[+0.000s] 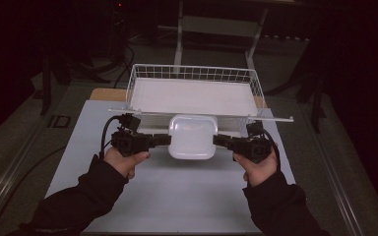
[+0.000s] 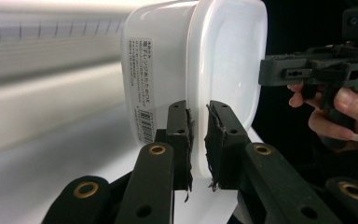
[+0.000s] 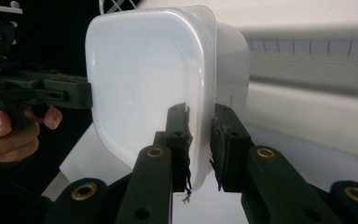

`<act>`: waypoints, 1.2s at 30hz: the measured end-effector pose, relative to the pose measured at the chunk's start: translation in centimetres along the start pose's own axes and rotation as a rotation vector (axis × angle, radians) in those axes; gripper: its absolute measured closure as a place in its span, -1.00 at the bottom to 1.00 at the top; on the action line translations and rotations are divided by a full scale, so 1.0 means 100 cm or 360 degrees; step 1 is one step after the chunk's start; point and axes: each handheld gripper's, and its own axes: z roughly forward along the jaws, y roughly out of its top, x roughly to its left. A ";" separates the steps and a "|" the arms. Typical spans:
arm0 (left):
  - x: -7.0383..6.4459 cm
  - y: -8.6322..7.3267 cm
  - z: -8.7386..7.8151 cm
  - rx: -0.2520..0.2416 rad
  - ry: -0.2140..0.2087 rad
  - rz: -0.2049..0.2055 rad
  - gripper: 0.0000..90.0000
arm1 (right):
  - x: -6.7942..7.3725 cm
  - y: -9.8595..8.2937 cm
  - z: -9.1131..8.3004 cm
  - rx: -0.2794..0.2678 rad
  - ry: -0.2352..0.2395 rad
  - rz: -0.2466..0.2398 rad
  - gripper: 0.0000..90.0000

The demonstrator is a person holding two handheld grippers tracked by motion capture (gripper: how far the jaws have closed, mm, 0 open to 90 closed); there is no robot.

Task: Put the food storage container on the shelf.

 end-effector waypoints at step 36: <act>0.019 0.101 0.027 -0.0047 0.0052 -0.0064 0.76 | -0.025 0.111 0.011 0.0024 -0.0132 0.0020 0.70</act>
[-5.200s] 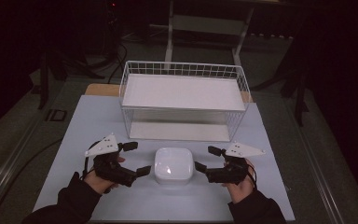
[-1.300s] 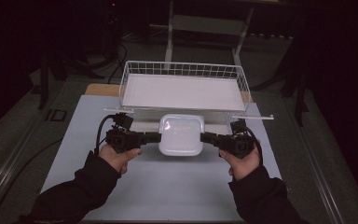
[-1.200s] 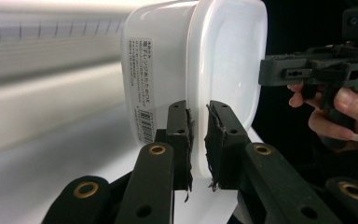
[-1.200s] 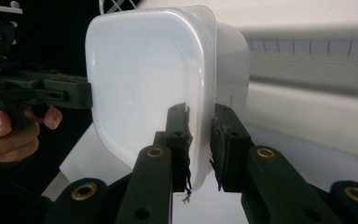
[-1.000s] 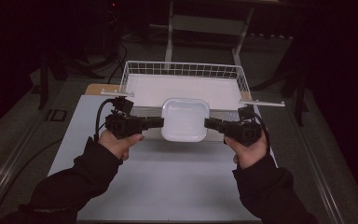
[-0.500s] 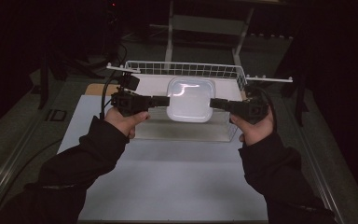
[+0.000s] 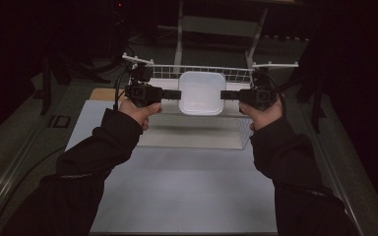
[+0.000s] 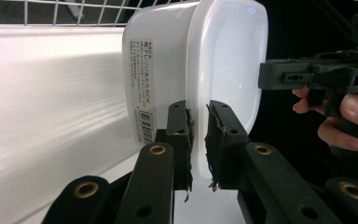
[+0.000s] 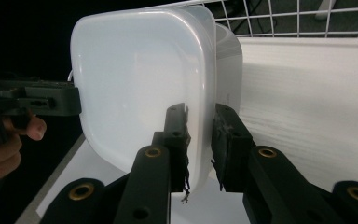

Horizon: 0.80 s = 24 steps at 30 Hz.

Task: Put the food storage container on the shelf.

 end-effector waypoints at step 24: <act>0.031 0.019 0.021 0.0002 0.0017 -0.0083 0.68 | -0.012 0.028 0.031 0.0099 -0.0084 0.0060 0.63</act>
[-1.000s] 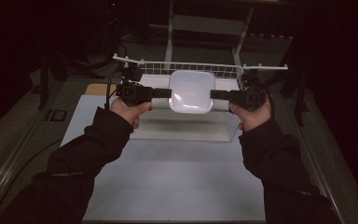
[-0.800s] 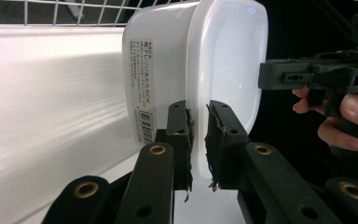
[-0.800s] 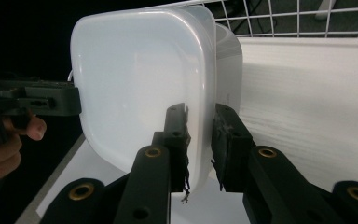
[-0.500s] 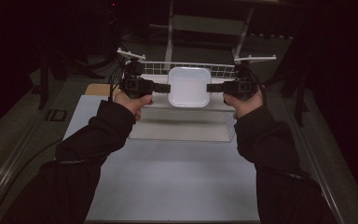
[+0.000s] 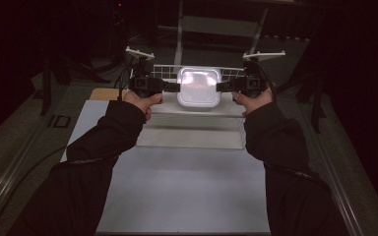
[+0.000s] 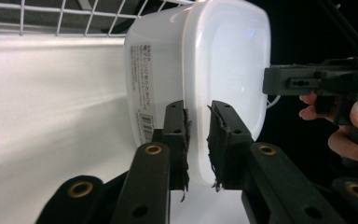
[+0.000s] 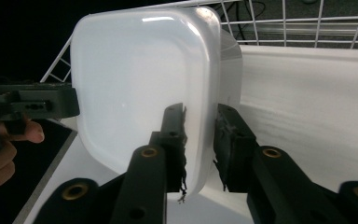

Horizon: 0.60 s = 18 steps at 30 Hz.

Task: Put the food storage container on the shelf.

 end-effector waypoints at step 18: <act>0.020 0.010 0.019 -0.0055 -0.0026 -0.0140 0.43 | -0.008 0.027 0.028 0.0028 -0.0087 0.0089 0.32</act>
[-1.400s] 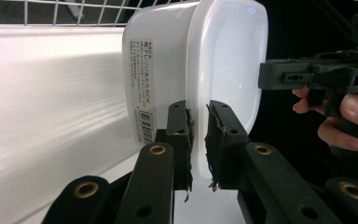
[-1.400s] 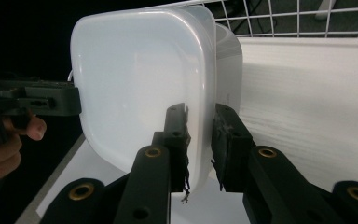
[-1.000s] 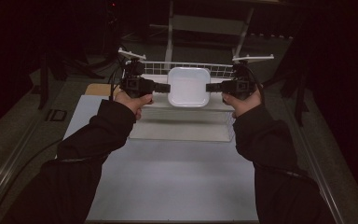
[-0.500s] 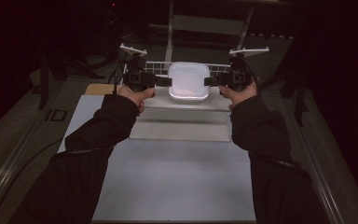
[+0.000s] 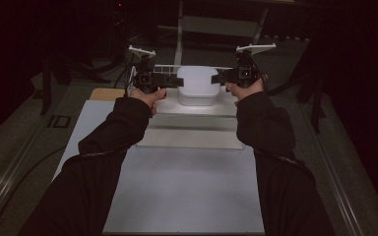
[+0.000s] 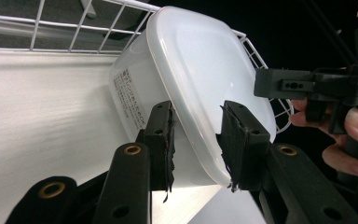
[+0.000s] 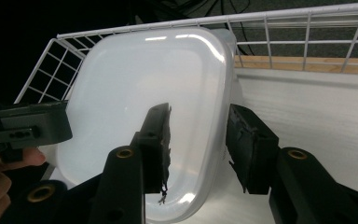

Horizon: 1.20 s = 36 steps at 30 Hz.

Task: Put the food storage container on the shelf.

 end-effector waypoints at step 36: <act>-0.010 0.003 -0.002 -0.0098 0.0045 0.0253 -0.33 | 0.000 0.000 0.002 -0.0005 0.0057 0.0033 -0.26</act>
